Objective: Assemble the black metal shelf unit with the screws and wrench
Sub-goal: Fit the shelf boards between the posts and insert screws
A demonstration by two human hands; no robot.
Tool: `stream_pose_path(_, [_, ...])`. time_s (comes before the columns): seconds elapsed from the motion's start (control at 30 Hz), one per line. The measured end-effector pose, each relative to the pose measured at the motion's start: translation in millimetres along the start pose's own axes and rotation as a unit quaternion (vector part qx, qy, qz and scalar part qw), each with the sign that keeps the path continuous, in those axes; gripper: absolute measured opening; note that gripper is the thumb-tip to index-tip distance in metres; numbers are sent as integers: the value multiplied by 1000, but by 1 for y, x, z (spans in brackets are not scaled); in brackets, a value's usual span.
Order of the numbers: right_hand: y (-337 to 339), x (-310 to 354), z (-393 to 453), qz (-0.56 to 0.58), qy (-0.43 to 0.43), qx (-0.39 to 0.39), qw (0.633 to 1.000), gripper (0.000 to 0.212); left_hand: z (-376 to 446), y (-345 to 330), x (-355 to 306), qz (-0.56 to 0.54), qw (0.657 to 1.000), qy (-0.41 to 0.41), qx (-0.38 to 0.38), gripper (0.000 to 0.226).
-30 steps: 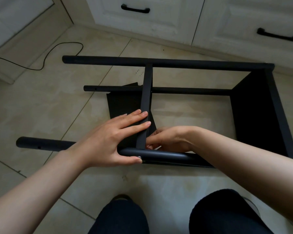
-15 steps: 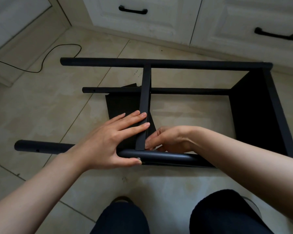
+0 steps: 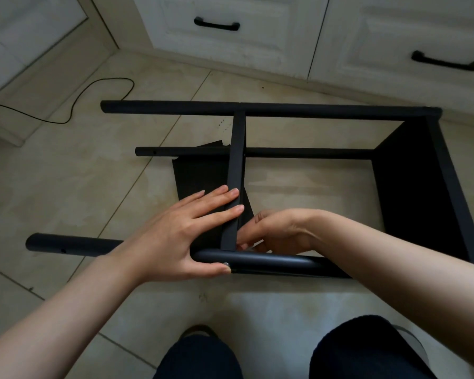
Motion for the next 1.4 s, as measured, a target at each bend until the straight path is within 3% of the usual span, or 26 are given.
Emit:
stream_pose_path(0.17, [-2, 0, 2, -10, -18, -30, 999, 21, 0, 0, -1, -2, 1000, 0, 4, 89])
stream_pose_path(0.37, [-4, 2, 0, -5, -8, -18, 1000, 33, 0, 1, -1, -6, 1000, 0, 4, 89])
stream_pose_path(0.6, [-3, 1, 0, -13, -18, -32, 999, 22, 0, 0, -1, -7, 1000, -1, 0, 89])
stream_pose_path(1.07, [-7, -1, 6, -8, 4, -25, 1000, 38, -1, 0, -1, -2, 1000, -2, -4, 89])
stream_pose_path(1.2, [-3, 0, 1, -7, 2, -9, 1000, 28, -1, -1, -1, -4, 1000, -1, -7, 89])
stream_pose_path(1.4, [-1, -1, 3, -13, -11, -30, 999, 32, -1, -2, 0, 5, 1000, -2, -3, 90])
Point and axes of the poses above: each hand's wrist, its own z-axis towards the middle knuckle, its own y-axis out of the back of the hand, x = y × z, the point moved 3 cm from there along z, towards the middle knuckle, and after that the axes turned 12 degrees about -y, right-handed, at the moved point
